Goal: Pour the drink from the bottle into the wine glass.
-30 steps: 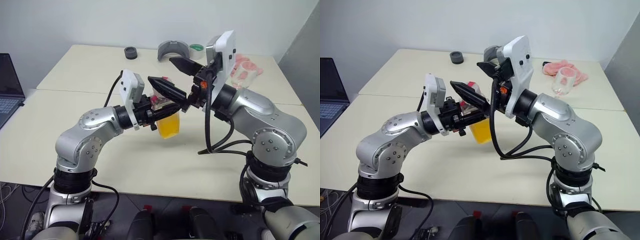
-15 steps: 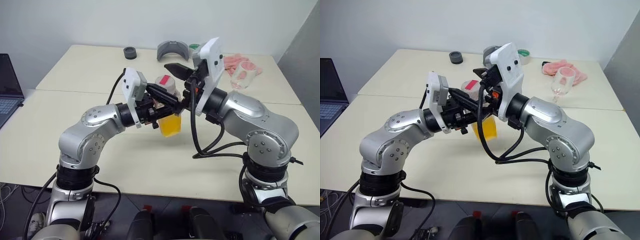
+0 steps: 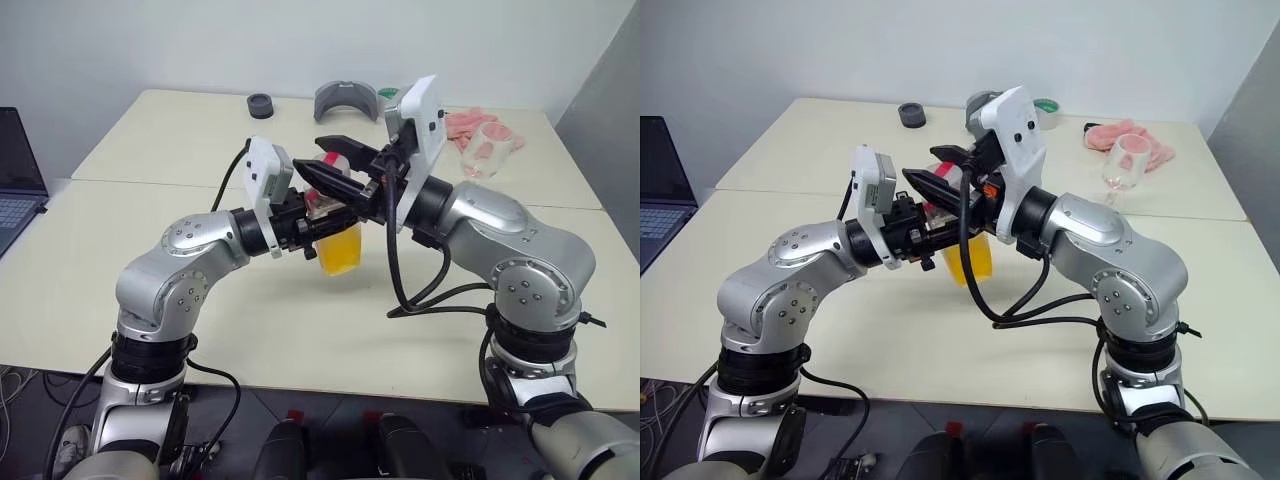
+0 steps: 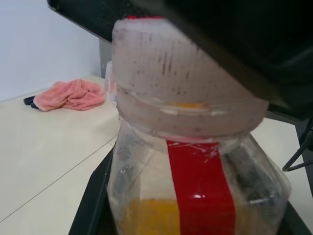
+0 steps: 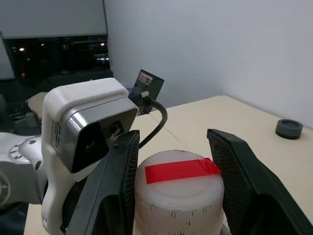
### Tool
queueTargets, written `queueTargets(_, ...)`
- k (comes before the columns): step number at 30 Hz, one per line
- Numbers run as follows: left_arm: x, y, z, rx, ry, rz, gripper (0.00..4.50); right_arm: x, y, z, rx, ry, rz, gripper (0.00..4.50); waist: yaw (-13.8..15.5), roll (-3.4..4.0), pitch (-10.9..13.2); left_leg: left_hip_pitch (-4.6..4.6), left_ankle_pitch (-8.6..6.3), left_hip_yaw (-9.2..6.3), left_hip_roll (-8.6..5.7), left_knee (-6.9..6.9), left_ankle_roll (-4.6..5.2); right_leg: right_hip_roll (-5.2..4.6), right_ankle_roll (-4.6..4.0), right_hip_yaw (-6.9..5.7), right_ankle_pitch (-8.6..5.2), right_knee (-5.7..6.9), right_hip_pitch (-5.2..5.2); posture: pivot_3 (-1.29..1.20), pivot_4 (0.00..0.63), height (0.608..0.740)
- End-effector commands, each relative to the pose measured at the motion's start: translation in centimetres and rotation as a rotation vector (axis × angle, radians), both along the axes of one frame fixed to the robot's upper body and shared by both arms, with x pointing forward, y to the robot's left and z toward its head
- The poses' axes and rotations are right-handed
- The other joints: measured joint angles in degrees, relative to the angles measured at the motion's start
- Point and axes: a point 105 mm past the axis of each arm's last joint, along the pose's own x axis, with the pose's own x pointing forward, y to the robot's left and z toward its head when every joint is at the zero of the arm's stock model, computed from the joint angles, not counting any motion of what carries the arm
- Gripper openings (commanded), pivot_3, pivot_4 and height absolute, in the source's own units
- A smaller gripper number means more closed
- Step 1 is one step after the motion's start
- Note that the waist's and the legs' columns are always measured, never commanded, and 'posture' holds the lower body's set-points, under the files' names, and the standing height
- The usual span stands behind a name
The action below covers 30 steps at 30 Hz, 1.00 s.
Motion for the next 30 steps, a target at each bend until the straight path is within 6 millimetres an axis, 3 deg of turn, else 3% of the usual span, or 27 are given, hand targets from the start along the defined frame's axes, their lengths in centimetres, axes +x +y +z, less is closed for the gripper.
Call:
queueTargets(1,-1.3,-0.1,1.4,-0.010,-0.064,-0.039,1.78,-0.1,-0.7,-0.3,-0.045,-0.044,0.162,1.88,0.0,0.00,0.0,0.00,0.00,0.00,-0.01,0.00,0.00,0.00,0.00,0.00,0.00,-0.01,0.00,0.00,0.150,0.740)
queueTargets(9,-2.1,0.1,1.4,0.003,-0.059,-0.053,1.78,1.8,-1.4,-1.9,-0.194,-0.053,0.553,1.88,-0.3,0.02,0.0,0.03,-0.01,0.01,0.05,-0.01,0.02,0.08,0.00,-0.01,0.00,-0.06,0.02,0.00,0.150,0.740)
queueTargets(14,-2.4,0.4,1.4,0.010,-0.058,-0.040,1.78,2.9,0.4,-0.4,-0.241,-0.088,0.647,1.88,-0.4,0.03,0.0,0.05,-0.01,0.00,0.08,0.00,0.01,0.07,0.00,-0.03,0.00,-0.01,0.01,0.00,0.150,0.740)
queueTargets(18,-2.5,0.5,1.4,0.004,-0.058,-0.025,1.78,2.8,0.6,0.5,-0.255,-0.107,0.688,1.88,0.0,0.03,0.0,0.03,0.00,-0.03,0.05,0.00,0.01,-0.01,-0.01,-0.06,0.00,-0.01,0.01,0.00,0.150,0.740)
queueTargets(25,-2.0,0.9,1.4,-0.004,-0.061,0.005,1.78,2.4,-1.9,1.2,-0.243,-0.068,0.629,4.27,0.4,0.01,0.1,-0.04,-0.01,-0.05,-0.06,0.01,0.00,-0.24,-0.01,-0.08,0.00,-0.05,0.02,0.00,0.150,0.740)
queueTargets(26,-1.8,1.0,1.4,-0.006,-0.062,0.009,1.78,2.3,-2.4,1.3,-0.238,-0.068,0.602,4.48,0.3,0.01,0.1,-0.03,-0.01,-0.05,-0.06,0.01,0.00,-0.30,-0.01,-0.08,0.00,-0.05,0.02,0.00,0.150,0.740)
queueTargets(30,-1.4,0.9,1.3,-0.011,-0.062,0.013,1.78,1.4,-3.7,2.0,-0.179,-0.051,0.468,4.48,0.3,0.01,0.1,-0.02,-0.01,-0.06,-0.01,0.00,0.00,-0.31,-0.01,-0.09,0.00,-0.01,0.01,0.00,0.150,0.740)
